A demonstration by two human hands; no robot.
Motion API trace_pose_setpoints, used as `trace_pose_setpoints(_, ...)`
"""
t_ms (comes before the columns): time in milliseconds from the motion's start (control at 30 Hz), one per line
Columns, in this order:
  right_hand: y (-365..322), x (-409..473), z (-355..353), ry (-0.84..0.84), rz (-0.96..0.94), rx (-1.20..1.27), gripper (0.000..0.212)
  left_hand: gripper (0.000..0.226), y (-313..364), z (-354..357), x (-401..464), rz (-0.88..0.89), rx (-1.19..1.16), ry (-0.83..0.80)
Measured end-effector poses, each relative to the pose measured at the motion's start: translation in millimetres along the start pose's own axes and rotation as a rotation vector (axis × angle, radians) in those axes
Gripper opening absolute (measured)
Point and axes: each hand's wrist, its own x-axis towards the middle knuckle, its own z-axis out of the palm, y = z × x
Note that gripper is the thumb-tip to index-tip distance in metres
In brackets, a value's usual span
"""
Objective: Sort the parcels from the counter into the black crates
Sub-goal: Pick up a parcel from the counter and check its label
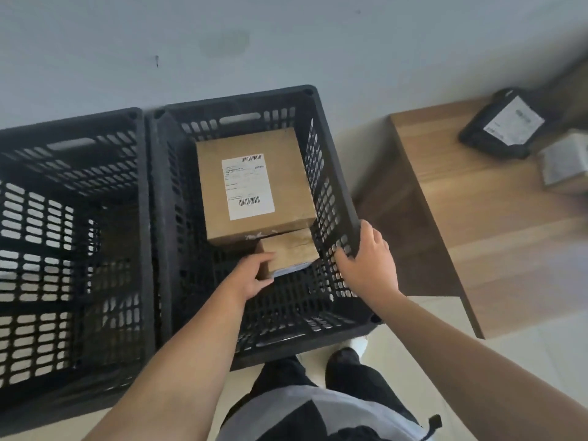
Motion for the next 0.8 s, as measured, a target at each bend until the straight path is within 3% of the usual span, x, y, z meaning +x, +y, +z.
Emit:
trace_pose_setpoints(133,-3,-1,0,0.033,0.011,0.040,0.060,0.024,-2,8,20,-0.009,-0.104,-0.010)
trace_pose_setpoints(367,-4,-1,2,0.077,0.021,0.053,0.055,0.059,-8,38,33,0.032,-0.096,-0.029)
trace_pose_setpoints(800,-1,1,9,0.108,0.001,0.082,0.054,0.067,-19,42,40,0.123,0.037,0.056)
